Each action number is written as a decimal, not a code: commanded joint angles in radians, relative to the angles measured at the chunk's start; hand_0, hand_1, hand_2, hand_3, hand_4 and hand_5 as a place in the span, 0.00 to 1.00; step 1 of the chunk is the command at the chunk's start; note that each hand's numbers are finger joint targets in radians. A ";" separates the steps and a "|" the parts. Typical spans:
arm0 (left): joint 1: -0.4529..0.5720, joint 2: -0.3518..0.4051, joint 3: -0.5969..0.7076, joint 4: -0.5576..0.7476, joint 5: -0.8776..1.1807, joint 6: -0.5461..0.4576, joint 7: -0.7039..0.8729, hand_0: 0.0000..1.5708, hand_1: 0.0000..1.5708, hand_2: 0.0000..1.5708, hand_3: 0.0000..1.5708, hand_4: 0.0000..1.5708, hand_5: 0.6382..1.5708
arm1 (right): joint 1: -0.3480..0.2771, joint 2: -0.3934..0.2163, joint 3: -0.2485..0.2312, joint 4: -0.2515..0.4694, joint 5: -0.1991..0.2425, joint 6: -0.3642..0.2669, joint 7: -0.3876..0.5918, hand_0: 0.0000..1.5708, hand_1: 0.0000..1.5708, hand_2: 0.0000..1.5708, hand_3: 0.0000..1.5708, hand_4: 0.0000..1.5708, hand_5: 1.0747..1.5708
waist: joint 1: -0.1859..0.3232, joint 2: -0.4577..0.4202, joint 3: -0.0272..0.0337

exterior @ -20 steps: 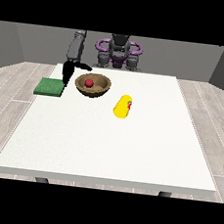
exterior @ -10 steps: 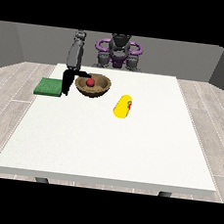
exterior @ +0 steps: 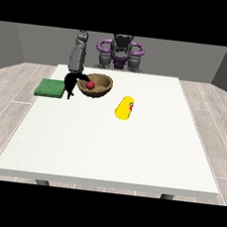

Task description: Pick the cup and pour the ball into the bowl, then pick the bowl and place it on the pad

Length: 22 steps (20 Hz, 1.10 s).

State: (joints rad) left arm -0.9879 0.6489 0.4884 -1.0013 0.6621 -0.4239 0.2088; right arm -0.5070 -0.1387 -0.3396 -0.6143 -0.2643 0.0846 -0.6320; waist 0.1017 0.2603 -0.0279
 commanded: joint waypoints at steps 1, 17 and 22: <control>-0.015 -0.005 -0.005 -0.015 0.019 0.005 0.020 0.00 0.00 0.00 0.00 0.00 1.00 | 0.053 -0.011 0.025 0.111 0.049 -0.075 0.122 1.00 1.00 1.00 0.35 0.63 0.96 | 0.039 0.047 0.0280; 0.126 0.065 0.047 0.164 -0.014 -0.019 -0.032 0.00 0.00 0.00 0.00 0.00 1.00 | -0.028 -0.178 0.124 -0.085 0.087 -0.142 0.541 1.00 1.00 1.00 0.86 0.71 0.98 | -0.143 -0.145 0.0256; 0.107 0.101 0.050 0.165 0.008 -0.012 -0.008 0.00 0.00 0.00 0.00 0.00 1.00 | -0.040 -0.266 0.138 -0.092 0.125 -0.115 0.558 1.00 1.00 1.00 0.62 0.75 0.98 | -0.151 -0.133 0.0279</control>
State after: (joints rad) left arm -0.8682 0.7211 0.5341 -0.8424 0.6631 -0.4482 0.1890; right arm -0.5500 -0.3399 -0.2202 -0.7046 -0.1757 -0.0492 -0.0856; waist -0.0277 0.1164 -0.0012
